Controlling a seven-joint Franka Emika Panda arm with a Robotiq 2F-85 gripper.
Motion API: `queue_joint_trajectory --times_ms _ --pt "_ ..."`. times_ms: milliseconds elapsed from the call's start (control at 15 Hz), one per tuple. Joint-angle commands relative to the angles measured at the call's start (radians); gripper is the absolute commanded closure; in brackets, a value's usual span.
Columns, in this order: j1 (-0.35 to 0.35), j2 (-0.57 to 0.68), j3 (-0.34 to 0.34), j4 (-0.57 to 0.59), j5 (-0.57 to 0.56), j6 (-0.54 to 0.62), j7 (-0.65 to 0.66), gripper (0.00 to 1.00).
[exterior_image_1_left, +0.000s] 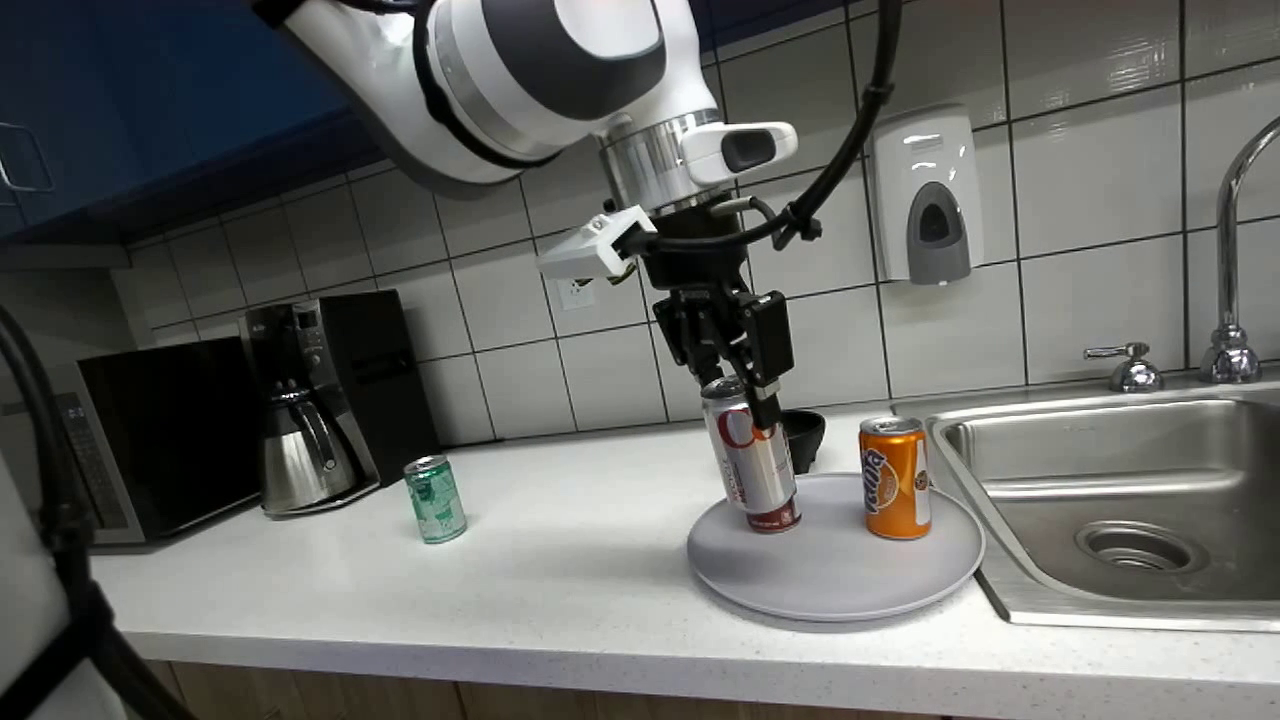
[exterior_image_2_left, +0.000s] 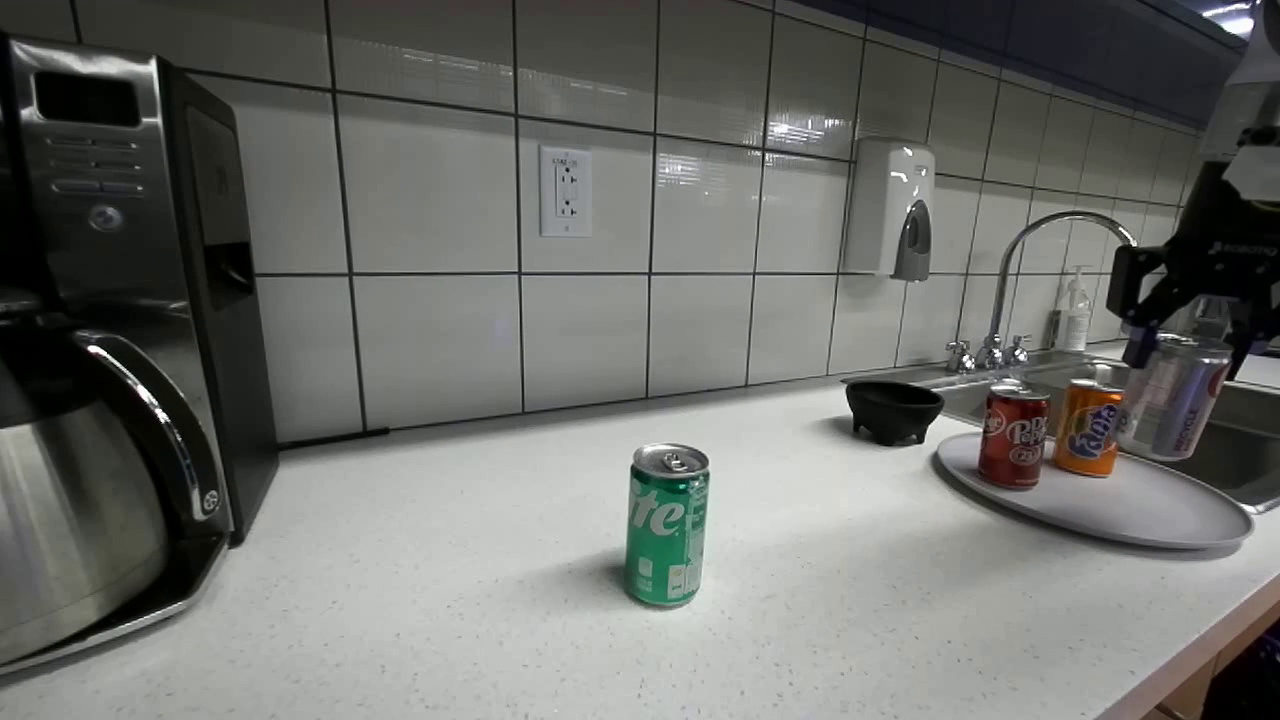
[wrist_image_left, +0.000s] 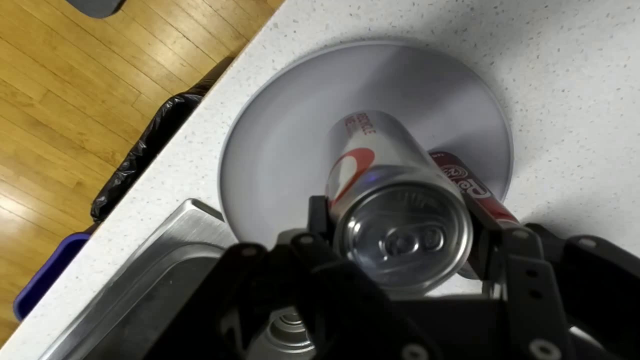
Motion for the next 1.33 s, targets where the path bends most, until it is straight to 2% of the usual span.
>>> queue_joint_trajectory --times_ms 0,667,1267 --pt "-0.03 0.042 0.001 0.032 -0.034 0.026 0.043 0.62" --pt "-0.071 0.123 -0.038 0.049 -0.035 0.111 0.063 0.62" --pt "-0.069 0.24 -0.081 0.08 -0.029 0.191 0.094 0.62"
